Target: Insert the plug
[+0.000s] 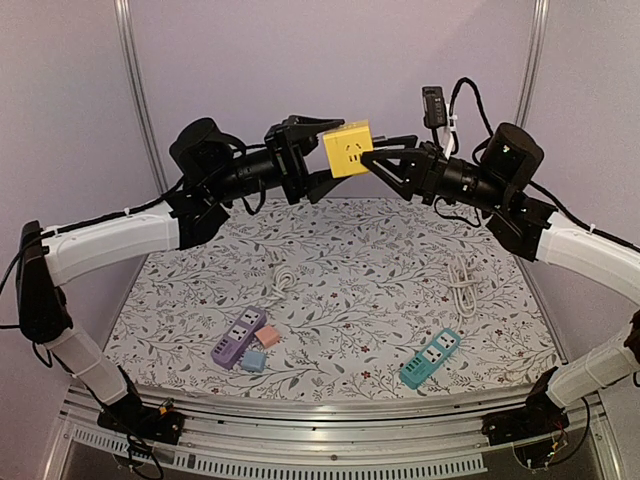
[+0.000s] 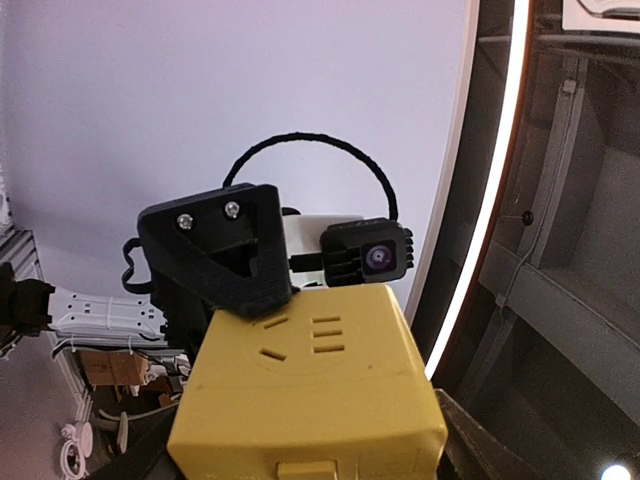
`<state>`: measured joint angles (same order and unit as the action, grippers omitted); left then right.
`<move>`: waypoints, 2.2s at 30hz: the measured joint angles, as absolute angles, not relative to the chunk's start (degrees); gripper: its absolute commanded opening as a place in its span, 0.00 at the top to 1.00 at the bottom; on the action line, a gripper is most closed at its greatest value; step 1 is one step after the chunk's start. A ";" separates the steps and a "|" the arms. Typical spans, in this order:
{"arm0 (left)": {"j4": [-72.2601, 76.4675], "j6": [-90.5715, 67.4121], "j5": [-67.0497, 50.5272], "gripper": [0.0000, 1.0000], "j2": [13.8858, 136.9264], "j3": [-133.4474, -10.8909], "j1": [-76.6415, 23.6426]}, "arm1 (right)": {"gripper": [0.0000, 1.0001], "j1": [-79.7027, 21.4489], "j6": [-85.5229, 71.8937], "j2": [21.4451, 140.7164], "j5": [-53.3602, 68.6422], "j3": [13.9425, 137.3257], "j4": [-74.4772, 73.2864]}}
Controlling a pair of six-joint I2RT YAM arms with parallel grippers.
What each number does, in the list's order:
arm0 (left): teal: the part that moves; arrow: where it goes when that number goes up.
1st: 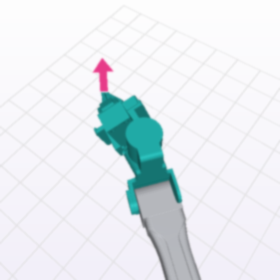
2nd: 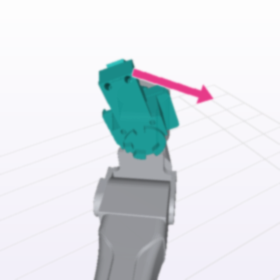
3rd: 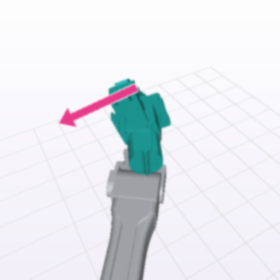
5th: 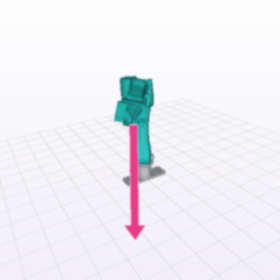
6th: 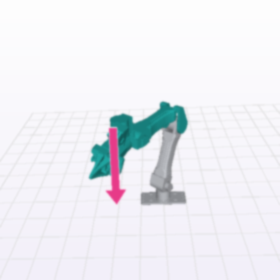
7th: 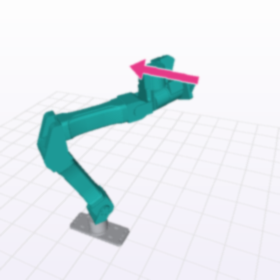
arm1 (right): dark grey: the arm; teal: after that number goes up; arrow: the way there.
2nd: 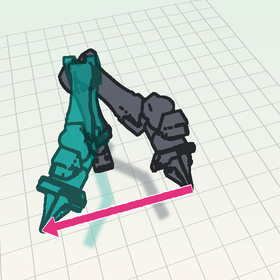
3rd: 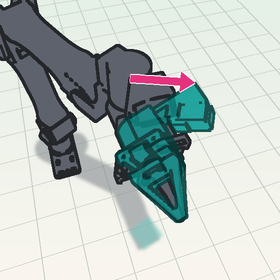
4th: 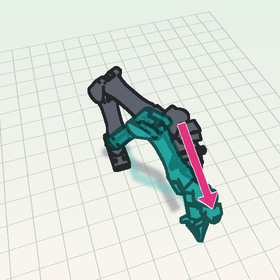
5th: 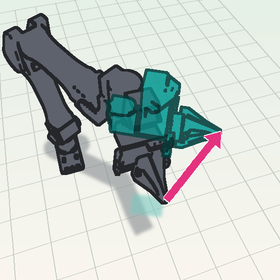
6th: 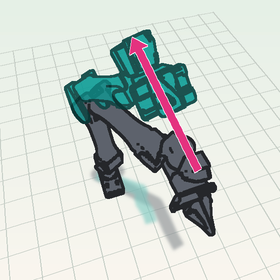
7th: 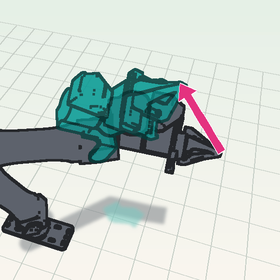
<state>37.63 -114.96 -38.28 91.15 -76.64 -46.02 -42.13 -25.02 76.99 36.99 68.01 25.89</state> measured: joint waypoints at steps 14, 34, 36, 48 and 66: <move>35.20 -114.96 -41.93 0.86 90.65 -76.90 -47.20 | 0.78 -42.44 -23.64 78.46 40.25 68.01 27.11; 22.63 -109.45 -38.13 1.00 84.40 -74.74 -46.04 | 0.01 -42.72 -19.38 66.72 32.71 57.89 12.62; 17.63 -106.78 -37.39 1.00 83.50 -74.76 -45.67 | 0.01 -42.74 -19.00 63.35 30.37 56.84 10.04; -23.75 -89.78 -28.34 1.00 80.84 -78.98 -43.83 | 0.01 -42.74 -16.16 54.30 8.32 54.87 -11.70; -71.83 -88.36 2.55 1.00 80.71 -84.93 -44.86 | 0.01 -42.74 -17.91 58.33 -12.10 61.63 -41.95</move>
